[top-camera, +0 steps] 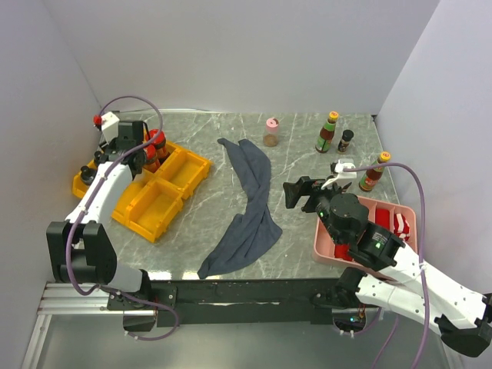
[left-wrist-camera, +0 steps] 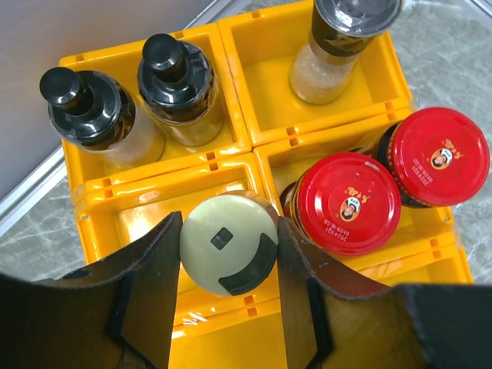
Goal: Organize the condiment bottles
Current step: Place the bottle in the storage box.
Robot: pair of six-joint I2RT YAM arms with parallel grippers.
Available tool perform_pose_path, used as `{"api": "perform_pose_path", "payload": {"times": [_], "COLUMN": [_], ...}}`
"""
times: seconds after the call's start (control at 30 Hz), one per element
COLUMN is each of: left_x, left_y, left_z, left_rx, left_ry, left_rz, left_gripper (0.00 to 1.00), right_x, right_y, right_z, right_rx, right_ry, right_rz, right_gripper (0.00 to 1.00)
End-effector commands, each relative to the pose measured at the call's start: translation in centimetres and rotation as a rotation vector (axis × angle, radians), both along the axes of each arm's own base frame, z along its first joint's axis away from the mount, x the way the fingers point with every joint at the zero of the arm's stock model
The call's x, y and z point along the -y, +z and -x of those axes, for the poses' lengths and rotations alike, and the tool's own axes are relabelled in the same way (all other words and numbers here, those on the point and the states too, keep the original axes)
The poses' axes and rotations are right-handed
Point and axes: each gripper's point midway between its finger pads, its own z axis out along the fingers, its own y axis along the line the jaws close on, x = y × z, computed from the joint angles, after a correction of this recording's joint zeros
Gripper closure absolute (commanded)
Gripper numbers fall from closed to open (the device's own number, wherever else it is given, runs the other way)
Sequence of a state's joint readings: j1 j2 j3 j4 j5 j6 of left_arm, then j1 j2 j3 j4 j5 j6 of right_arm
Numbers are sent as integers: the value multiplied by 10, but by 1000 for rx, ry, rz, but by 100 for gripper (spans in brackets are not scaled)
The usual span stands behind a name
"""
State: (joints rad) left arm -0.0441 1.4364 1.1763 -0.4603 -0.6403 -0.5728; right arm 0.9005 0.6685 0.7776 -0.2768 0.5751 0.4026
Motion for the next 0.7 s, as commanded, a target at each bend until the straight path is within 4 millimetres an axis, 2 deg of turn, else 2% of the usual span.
{"api": "perform_pose_path", "payload": {"times": [0.0,0.17,0.27,0.67], "left_x": [-9,-16,-17,-8], "left_y": [-8,12,14,-16], "left_z": [12,25,27,13], "left_rx": [-24,10,34,71], "left_ry": [71,95,97,77], "left_rz": [0,-34,-37,20], "left_gripper": [99,99,99,99], "right_x": [5,3,2,6], "right_y": [3,4,5,6], "right_z": [-1,0,1,1], "right_rx": [13,16,15,20], "right_ry": [-20,-6,-2,-18], "right_rz": [-11,-20,-22,-20], "right_gripper": [0,0,0,0]}}
